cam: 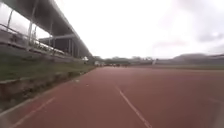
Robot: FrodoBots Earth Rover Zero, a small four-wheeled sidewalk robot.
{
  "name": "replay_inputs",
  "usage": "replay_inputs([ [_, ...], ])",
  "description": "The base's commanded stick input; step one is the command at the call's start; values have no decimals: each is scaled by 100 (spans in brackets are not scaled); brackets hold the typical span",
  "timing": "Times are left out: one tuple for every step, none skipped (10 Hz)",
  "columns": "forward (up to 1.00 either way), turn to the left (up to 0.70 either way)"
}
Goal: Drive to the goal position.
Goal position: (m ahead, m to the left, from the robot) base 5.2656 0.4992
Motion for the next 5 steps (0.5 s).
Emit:
replay_inputs([
  [70,1],
  [70,1],
  [70,1],
  [70,1],
  [70,1],
])
